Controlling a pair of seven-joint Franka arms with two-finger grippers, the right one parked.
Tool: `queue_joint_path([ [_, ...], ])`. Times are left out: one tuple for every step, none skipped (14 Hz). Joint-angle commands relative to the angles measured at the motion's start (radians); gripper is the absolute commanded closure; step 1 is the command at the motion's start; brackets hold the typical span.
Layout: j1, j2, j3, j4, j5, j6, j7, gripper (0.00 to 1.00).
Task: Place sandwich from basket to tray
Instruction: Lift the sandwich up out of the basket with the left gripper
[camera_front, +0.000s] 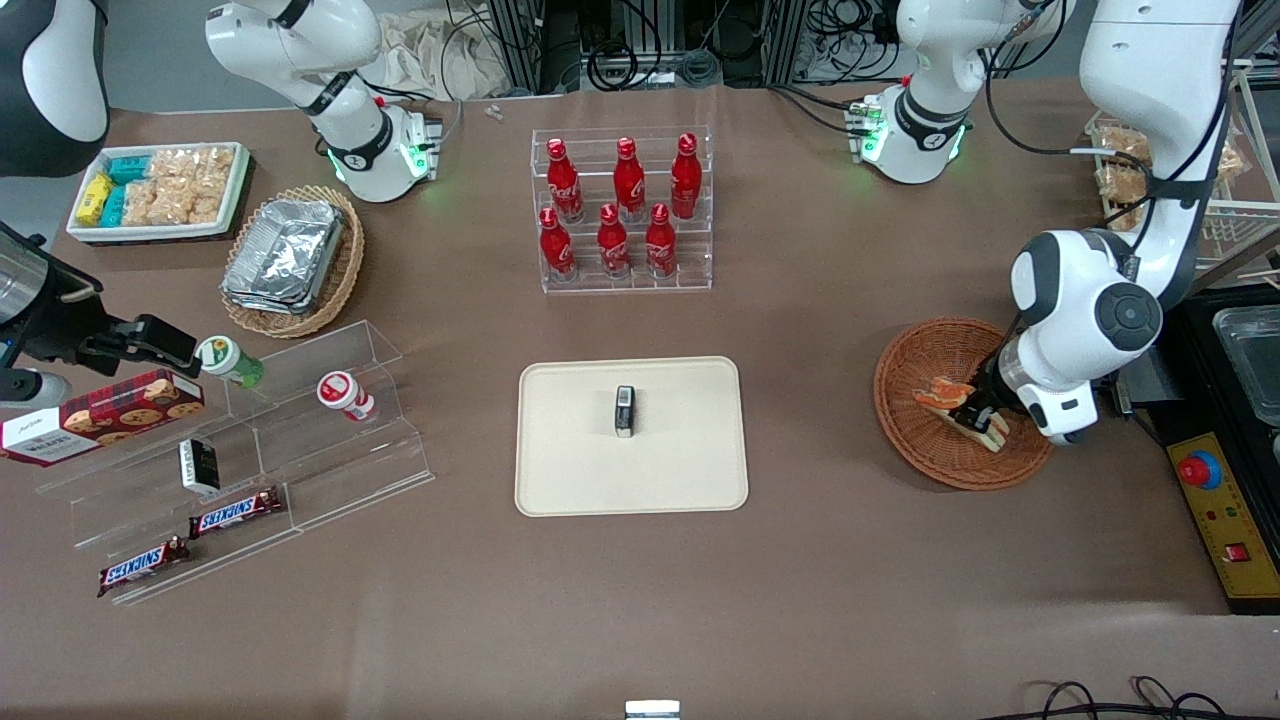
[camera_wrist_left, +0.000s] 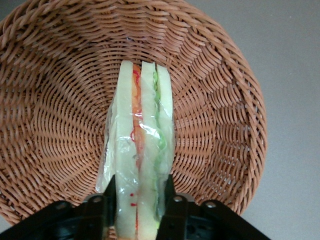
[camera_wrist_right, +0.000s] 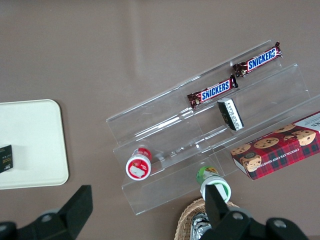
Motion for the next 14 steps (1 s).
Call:
queue_joint_path([
  [-0.003,-0.007,-0.001,-0.012,0.031,0.051,-0.055,1.0],
  [-0.003,-0.022,-0.001,-0.003,0.031,0.033,-0.052,1.0],
  [-0.003,-0.044,-0.004,0.027,0.031,-0.024,-0.049,1.0],
  [-0.003,-0.056,-0.007,0.078,0.037,-0.122,-0.042,1.0],
  [-0.005,-0.07,-0.01,0.153,0.039,-0.24,-0.031,1.0],
  [-0.005,-0.074,-0.015,0.223,0.037,-0.35,-0.005,1.0],
  [-0.005,-0.084,-0.037,0.294,0.037,-0.442,0.036,1.0],
  [-0.003,-0.09,-0.053,0.36,0.037,-0.533,0.081,1.0],
  [-0.003,-0.093,-0.057,0.435,0.036,-0.626,0.133,1.0],
  [-0.003,-0.091,-0.071,0.519,0.03,-0.724,0.191,1.0],
  [-0.002,-0.085,-0.082,0.613,0.02,-0.801,0.243,1.0],
  [-0.002,-0.078,-0.096,0.69,0.013,-0.863,0.314,1.0],
  [0.0,-0.067,-0.122,0.747,-0.007,-0.914,0.41,1.0],
  [0.001,-0.067,-0.14,0.784,-0.039,-0.943,0.502,1.0],
])
